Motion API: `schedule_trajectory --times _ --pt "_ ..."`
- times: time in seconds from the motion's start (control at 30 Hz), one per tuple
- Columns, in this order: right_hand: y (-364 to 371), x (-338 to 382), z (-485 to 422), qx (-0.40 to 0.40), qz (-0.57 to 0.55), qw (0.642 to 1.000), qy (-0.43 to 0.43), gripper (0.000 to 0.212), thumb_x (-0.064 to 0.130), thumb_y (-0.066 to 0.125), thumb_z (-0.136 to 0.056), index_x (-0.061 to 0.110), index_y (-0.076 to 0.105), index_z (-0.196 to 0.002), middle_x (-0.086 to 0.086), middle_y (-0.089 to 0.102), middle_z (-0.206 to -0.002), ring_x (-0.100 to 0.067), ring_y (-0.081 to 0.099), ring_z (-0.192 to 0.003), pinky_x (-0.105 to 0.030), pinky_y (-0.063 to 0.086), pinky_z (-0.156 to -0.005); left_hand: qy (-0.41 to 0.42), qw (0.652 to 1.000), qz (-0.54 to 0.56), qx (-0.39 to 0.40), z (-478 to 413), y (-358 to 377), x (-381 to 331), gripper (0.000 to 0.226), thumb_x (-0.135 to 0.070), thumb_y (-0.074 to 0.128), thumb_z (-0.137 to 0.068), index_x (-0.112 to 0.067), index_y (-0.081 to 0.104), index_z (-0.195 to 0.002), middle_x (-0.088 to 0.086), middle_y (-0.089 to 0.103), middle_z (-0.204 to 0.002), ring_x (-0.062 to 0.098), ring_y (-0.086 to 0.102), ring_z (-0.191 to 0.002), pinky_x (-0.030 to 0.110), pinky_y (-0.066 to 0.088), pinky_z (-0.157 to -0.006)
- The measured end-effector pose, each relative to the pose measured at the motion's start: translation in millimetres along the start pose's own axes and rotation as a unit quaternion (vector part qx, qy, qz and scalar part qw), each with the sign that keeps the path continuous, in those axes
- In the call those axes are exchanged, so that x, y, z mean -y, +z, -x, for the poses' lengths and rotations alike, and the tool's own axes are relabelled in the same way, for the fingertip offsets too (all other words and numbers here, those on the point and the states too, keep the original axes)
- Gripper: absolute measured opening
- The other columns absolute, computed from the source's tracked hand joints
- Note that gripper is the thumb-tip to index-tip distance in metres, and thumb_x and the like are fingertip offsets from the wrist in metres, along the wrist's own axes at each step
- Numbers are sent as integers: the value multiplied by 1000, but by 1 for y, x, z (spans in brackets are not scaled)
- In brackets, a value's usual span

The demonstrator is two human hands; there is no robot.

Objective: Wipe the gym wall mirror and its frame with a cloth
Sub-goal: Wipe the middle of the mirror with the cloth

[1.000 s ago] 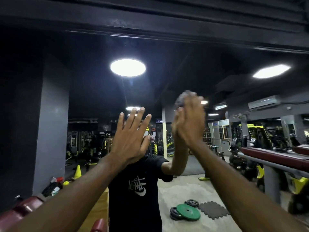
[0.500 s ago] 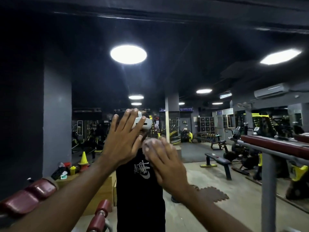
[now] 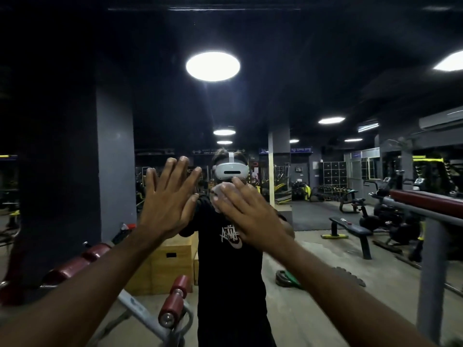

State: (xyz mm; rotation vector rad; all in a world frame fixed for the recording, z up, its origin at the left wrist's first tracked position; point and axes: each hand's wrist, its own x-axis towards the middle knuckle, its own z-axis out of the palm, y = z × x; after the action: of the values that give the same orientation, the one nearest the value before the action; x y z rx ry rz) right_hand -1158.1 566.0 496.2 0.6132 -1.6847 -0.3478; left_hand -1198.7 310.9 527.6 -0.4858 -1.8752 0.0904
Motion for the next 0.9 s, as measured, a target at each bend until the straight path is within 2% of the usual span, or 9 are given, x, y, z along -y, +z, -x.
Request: schedule_trajectory --times 0.1,0.17,0.23,0.4,0.5,0.63,0.77,0.83,0.9 --pt "-26 -69 19 -53 -4 983 175 60 5 60 -91 21 51 -148 -3 43 -155 -27 40 -141 -43 32 -116 31 999 9 5 -4 -8 -10 68 -52 26 -100 -30 12 -163 7 -3 -172 27 -5 -158 67 4 -121" --pt "-41 -109 30 -146 -9 874 464 55 20 48 -100 24 39 -154 -4 35 -161 -28 33 -146 -49 29 -121 54 999 6 -5 -8 -9 -23 67 -50 30 -100 -28 19 -162 8 5 -172 29 1 -158 69 10 -120" --pt "-41 -111 26 -189 -29 787 587 58 31 37 -105 23 24 -161 -5 21 -169 -30 15 -156 -50 16 -127 61 998 16 -21 -25 -12 -43 67 -49 33 -100 -27 23 -162 8 9 -171 29 5 -158 68 11 -120" --pt "-35 -89 43 -1 -8 978 210 70 39 42 -100 24 16 -163 -6 15 -169 -31 7 -157 -55 22 -123 80 997 17 -8 -91 -24 -93 69 -52 26 -99 -27 22 -162 9 9 -171 30 5 -158 68 8 -120" --pt "-56 -152 52 28 -10 972 233 65 36 44 -102 31 16 -161 -3 18 -169 -28 9 -156 -60 29 -120 73 997 19 -11 -106 -24 -107 70 -52 23 -97 -26 21 -162 11 9 -171 31 6 -158 67 6 -121" --pt "-67 -167 -2 -135 -60 846 513 57 39 31 -100 24 28 -155 -6 30 -163 -33 22 -154 -57 30 -121 63 997 31 -25 -107 -22 -112 70 -51 24 -97 -25 22 -162 11 10 -171 31 7 -158 69 9 -120" --pt "-55 -128 -15 -31 -47 957 284 62 27 41 -103 31 20 -161 1 18 -169 -22 2 -158 -43 2 -127 55 997 41 -18 -119 -25 -118 72 -54 18 -96 -28 18 -163 8 3 -172 29 1 -158 72 5 -118" --pt "-76 -167 -1 2 -34 981 191 60 29 42 -105 37 17 -159 3 19 -169 -25 6 -157 -47 9 -125 45 998 47 -22 -122 -23 -123 73 -55 17 -95 -29 15 -163 7 1 -172 29 -2 -158 74 2 -117" --pt "-91 -219 8 -12 -14 972 236 49 27 42 -106 37 29 -152 0 32 -163 -31 23 -153 -55 19 -123 38 997 54 -28 -124 -22 -127 73 -56 19 -95 -30 14 -163 7 1 -172 31 -2 -158 75 1 -117"
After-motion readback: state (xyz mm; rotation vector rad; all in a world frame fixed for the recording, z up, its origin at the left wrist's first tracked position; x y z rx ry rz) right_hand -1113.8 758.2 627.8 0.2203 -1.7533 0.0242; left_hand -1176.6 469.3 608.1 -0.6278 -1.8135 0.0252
